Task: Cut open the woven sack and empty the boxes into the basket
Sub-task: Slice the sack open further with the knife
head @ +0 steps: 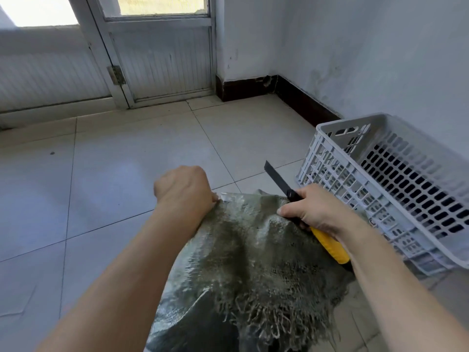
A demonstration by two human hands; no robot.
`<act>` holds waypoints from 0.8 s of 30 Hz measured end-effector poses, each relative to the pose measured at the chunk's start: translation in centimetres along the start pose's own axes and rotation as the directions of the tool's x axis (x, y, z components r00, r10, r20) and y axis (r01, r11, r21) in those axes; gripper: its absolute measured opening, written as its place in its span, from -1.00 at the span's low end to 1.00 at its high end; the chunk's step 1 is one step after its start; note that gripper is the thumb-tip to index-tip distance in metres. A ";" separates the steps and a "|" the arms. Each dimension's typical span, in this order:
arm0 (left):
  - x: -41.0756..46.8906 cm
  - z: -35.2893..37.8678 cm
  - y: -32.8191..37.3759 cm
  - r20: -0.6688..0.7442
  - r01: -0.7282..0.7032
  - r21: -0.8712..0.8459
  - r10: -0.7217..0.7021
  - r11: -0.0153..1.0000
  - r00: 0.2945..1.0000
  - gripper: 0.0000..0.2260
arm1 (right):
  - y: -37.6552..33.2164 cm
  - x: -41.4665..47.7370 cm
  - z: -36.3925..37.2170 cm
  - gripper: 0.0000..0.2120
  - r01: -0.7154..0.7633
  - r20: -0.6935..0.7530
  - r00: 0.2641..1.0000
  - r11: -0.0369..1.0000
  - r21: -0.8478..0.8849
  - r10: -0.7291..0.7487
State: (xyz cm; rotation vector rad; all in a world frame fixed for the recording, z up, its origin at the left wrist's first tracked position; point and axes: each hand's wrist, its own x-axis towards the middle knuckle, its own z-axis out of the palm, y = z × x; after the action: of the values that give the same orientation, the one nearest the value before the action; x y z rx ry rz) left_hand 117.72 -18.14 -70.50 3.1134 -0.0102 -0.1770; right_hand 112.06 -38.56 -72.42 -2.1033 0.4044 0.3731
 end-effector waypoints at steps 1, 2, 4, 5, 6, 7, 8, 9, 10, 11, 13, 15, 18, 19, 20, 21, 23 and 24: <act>-0.2 -0.9 0.0 0.004 0.017 0.023 -0.017 1.000 1.000 -0.57 | 0.0 0.0 0.0 -0.86 0.007 -0.019 1.000 1.000 -0.020 -0.007; -0.3 -1.5 0.0 -0.015 0.032 0.028 -0.031 0.999 0.999 -0.57 | -0.1 0.0 0.0 -0.86 0.016 -0.032 0.999 1.000 -0.026 -0.017; -0.7 -1.8 0.7 -0.139 -0.028 -0.024 0.025 0.999 0.990 -0.56 | -0.3 -0.1 0.1 -0.83 0.033 -0.045 0.998 0.999 -0.018 -0.034; -0.8 -1.4 1.2 -0.204 -0.135 -0.084 0.116 0.987 0.972 -0.58 | -0.4 -0.1 0.3 -0.83 0.041 -0.047 0.998 0.999 -0.013 -0.041; -0.9 -0.8 1.9 -0.205 -0.257 -0.160 0.222 0.953 0.953 -0.61 | -0.7 -0.3 0.4 -0.86 0.048 -0.045 0.998 0.999 -0.004 -0.048; -1.0 0.0 2.6 -0.139 -0.359 -0.275 0.332 0.892 0.933 -0.62 | -0.9 -0.5 0.5 -0.88 0.057 -0.035 0.998 0.998 0.008 -0.057; -1.0 0.7 3.1 -0.026 -0.401 -0.416 0.430 0.816 0.902 -0.63 | -1.1 -0.6 0.6 -0.88 0.070 -0.024 0.997 0.997 0.020 -0.069; -0.9 1.2 3.4 0.077 -0.383 -0.555 0.505 0.738 0.860 -0.68 | -1.1 -0.6 0.7 -0.88 0.084 -0.015 0.996 0.996 0.027 -0.083; -0.8 1.7 3.4 0.152 -0.333 -0.649 0.545 0.684 0.825 -0.77 | -1.1 -0.7 0.8 -0.88 0.090 -0.007 0.996 0.995 0.032 -0.090; -0.7 2.0 3.2 0.193 -0.298 -0.692 0.567 0.658 0.801 -0.84 | -1.0 -0.7 0.7 -0.89 0.087 0.001 0.996 0.995 0.046 -0.088; -0.1 2.6 2.6 0.229 -0.275 -0.691 0.564 0.668 0.793 -0.90 | -0.6 -0.7 0.3 -0.87 0.072 0.013 0.997 0.991 0.116 -0.074; 0.5 2.6 1.5 0.219 -0.252 -0.701 0.539 0.667 0.814 -0.90 | -0.1 -0.5 -0.8 -0.70 0.087 -0.032 0.996 0.986 0.141 -0.083; 0.9 1.7 -0.2 0.208 -0.189 -0.814 0.580 0.549 0.788 -0.85 | 1.1 -0.2 -2.9 -0.50 0.077 -0.096 0.993 0.996 0.036 -0.073; 0.9 1.3 -0.6 0.224 -0.167 -0.844 0.618 0.510 0.753 -0.85 | 1.6 0.0 -3.3 -0.51 0.052 -0.092 0.994 0.999 -0.012 -0.053; 0.8 0.9 -0.8 0.248 -0.148 -0.858 0.649 0.492 0.719 -0.85 | 2.1 0.2 -3.5 -0.55 0.017 -0.083 0.996 0.998 -0.065 -0.023; 0.7 0.6 -1.1 0.269 -0.138 -0.860 0.666 0.492 0.696 -0.85 | 2.7 0.5 -3.6 -0.61 -0.018 -0.066 0.998 0.993 -0.117 0.010; 0.9 0.2 -2.0 0.299 -0.134 -0.842 0.660 0.522 0.689 -0.83 | 3.5 1.0 -3.5 -0.76 -0.073 -0.038 0.997 0.981 -0.178 0.067; 1.1 0.1 -2.6 0.312 -0.134 -0.825 0.641 0.549 0.701 -0.81 | 3.9 1.3 -3.5 -0.82 -0.084 -0.043 0.996 0.980 -0.178 0.078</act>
State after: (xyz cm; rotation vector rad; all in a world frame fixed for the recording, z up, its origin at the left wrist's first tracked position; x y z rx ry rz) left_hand 118.79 -15.56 -70.79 1.9933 -0.5415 -0.8766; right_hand 111.94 -43.64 -74.02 -2.2766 0.4940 0.4341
